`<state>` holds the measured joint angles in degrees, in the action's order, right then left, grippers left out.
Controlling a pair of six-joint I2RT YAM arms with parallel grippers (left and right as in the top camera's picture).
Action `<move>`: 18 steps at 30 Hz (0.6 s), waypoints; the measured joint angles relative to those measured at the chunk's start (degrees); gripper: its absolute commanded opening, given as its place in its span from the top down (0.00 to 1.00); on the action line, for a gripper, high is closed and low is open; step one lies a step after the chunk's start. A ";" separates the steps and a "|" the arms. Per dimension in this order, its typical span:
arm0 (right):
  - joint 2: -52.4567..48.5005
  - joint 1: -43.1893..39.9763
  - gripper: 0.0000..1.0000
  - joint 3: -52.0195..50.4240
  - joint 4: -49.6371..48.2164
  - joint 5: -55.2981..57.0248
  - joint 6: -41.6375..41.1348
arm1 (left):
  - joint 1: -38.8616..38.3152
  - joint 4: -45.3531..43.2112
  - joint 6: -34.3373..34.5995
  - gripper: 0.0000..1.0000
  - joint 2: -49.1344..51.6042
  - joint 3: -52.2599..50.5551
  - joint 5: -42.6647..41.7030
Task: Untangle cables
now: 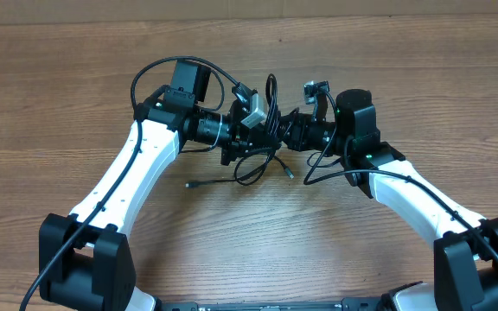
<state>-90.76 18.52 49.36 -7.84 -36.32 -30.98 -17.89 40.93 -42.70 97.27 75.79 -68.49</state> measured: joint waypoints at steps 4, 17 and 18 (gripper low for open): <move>0.81 0.57 0.73 0.00 1.92 4.02 -1.75 | 0.00 -0.20 -0.72 0.96 0.00 0.00 0.50; 2.14 1.07 0.25 0.07 3.04 3.93 -3.58 | 0.13 -0.24 -1.25 0.96 0.02 0.00 2.36; 2.38 0.98 0.21 0.09 4.35 3.61 -3.13 | 0.35 -0.15 -1.27 0.96 0.02 0.00 2.71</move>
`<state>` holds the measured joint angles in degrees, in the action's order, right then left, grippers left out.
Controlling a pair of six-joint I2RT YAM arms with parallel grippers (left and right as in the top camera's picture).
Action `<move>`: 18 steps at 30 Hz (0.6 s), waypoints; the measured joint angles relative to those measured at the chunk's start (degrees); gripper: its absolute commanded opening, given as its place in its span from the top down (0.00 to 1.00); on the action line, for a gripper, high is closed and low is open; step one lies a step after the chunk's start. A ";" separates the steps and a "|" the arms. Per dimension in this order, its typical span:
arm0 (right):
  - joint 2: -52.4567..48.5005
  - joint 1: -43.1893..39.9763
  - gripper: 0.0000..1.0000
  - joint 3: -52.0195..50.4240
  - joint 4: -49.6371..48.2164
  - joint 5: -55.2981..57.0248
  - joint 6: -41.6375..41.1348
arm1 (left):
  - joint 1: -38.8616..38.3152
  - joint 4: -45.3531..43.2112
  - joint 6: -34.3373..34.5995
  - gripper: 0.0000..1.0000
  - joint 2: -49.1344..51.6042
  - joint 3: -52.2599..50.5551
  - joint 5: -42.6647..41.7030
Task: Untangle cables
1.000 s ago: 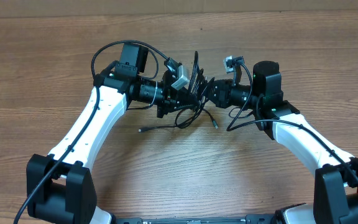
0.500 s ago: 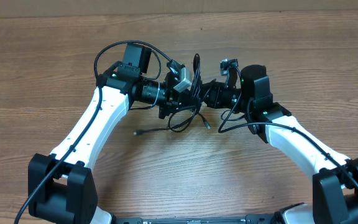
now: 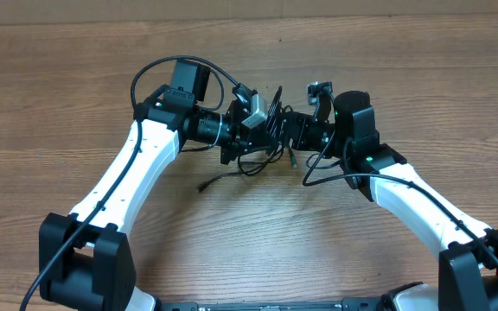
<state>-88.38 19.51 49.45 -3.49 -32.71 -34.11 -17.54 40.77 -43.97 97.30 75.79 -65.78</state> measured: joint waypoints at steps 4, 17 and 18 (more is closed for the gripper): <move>1.64 -0.35 0.18 0.22 6.49 -0.31 0.09 | 0.81 0.39 0.02 0.96 0.00 0.00 0.92; 13.73 -5.25 0.13 0.24 30.25 8.17 4.87 | 0.37 0.59 -1.05 0.96 -0.20 0.00 -2.54; 15.21 -5.22 0.13 0.24 30.51 8.41 6.82 | 0.37 0.63 -1.07 0.96 -0.17 0.00 -2.73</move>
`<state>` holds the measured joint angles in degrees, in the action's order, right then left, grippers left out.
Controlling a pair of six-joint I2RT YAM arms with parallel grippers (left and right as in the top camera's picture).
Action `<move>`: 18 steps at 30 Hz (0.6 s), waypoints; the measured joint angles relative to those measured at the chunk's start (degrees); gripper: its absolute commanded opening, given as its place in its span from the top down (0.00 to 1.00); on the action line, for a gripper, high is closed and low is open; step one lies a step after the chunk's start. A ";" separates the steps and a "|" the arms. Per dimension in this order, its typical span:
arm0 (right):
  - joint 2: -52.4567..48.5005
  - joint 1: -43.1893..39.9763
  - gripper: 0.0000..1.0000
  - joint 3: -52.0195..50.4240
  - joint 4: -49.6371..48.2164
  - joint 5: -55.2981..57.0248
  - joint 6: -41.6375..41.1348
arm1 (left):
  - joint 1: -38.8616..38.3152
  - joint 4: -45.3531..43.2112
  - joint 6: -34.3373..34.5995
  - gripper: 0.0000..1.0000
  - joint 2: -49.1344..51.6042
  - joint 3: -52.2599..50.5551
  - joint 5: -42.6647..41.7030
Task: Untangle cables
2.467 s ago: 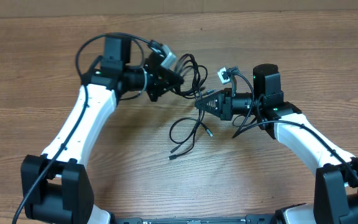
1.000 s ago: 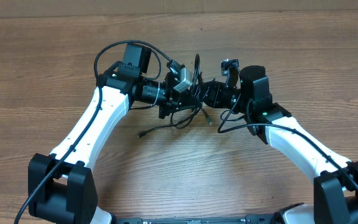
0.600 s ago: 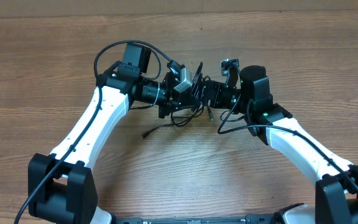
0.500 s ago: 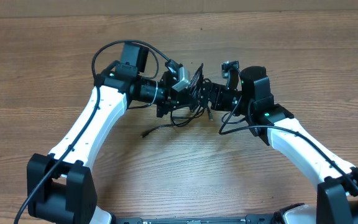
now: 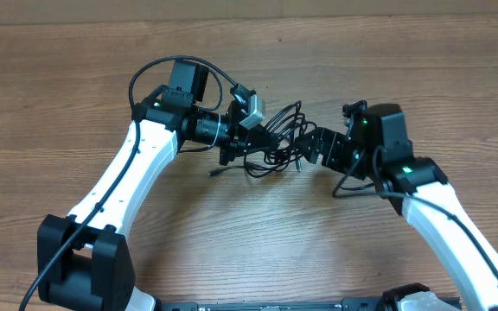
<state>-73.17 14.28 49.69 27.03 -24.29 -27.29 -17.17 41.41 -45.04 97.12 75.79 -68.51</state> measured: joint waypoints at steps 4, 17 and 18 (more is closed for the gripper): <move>5.55 0.04 0.13 0.00 -0.59 0.76 10.49 | 0.00 0.44 0.00 0.96 0.00 0.00 -0.33; 7.69 0.04 0.16 0.00 -8.57 1.25 33.55 | 0.00 1.29 0.00 0.96 -0.02 0.00 -0.50; 7.72 0.07 0.17 0.00 -9.03 1.25 34.07 | 0.00 1.33 0.00 0.96 0.00 0.00 -0.50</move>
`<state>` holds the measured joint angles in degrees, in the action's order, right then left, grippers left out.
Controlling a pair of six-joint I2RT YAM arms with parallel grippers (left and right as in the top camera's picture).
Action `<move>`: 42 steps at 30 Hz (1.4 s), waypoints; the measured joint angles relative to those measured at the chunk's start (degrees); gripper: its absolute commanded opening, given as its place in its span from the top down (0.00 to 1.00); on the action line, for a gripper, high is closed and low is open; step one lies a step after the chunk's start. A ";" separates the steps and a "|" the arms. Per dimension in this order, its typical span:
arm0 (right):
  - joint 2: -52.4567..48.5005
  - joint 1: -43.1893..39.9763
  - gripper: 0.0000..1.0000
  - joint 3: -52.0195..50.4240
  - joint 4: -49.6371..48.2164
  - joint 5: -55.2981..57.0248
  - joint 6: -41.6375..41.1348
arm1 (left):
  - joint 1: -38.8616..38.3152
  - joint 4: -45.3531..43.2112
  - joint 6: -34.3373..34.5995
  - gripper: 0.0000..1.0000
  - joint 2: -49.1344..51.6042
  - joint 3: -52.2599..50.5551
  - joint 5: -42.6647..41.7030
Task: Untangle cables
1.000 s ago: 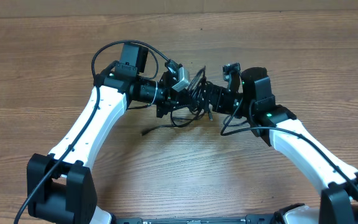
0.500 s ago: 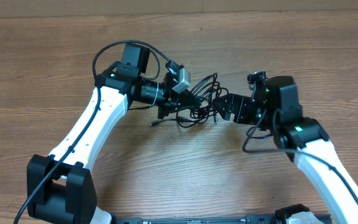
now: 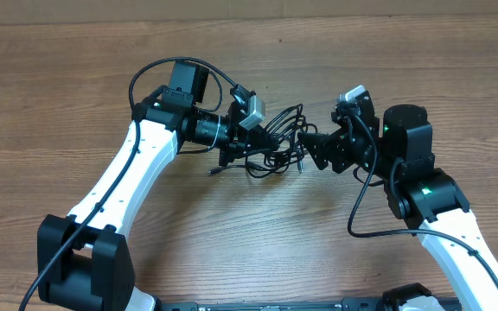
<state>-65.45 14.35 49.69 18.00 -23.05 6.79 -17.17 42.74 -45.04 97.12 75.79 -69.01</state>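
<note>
A tangle of thin black cables (image 3: 277, 142) hangs stretched between my two grippers above the middle of the table. My left gripper (image 3: 242, 145) is at the tangle's left side, under its wrist camera, shut on the cables. From the right, my right gripper (image 3: 308, 141) points at the tangle with its narrow tips closed on a strand. One plug end (image 3: 217, 172) dangles at the lower left of the tangle. Another plug end (image 3: 300, 165) hangs at its lower right.
The wooden table (image 3: 258, 233) runs all around. The right arm's own black lead (image 3: 359, 203) loops down beside its forearm. The left arm's lead (image 3: 150, 73) arches over its wrist at the back left.
The right wrist has rolled, so its camera now sits on top, and the arm's elbow has swung toward the front right. The tangle and the left arm look unchanged.
At first both grippers met close together on a bunched tangle, with loops lying on the table. Then the loops had risen off the table. By the last earlier moment the right gripper stood farther right, with the tangle stretched wider. Now the right wrist is rolled.
</note>
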 measured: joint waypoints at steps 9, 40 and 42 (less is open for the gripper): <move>1.73 -0.02 0.17 0.00 -2.32 0.04 2.03 | 0.00 0.20 0.00 0.96 -0.02 0.00 0.00; -7.02 2.58 0.19 0.00 -20.35 -6.84 0.87 | 0.04 1.16 0.00 0.96 0.00 0.00 -2.23; -7.17 2.58 0.20 0.00 -21.11 -6.64 1.16 | 0.02 1.11 0.00 0.96 -0.02 0.00 -2.56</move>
<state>-72.62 16.93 49.69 -3.11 -29.69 7.94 -17.15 43.86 -45.04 97.10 75.79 -71.57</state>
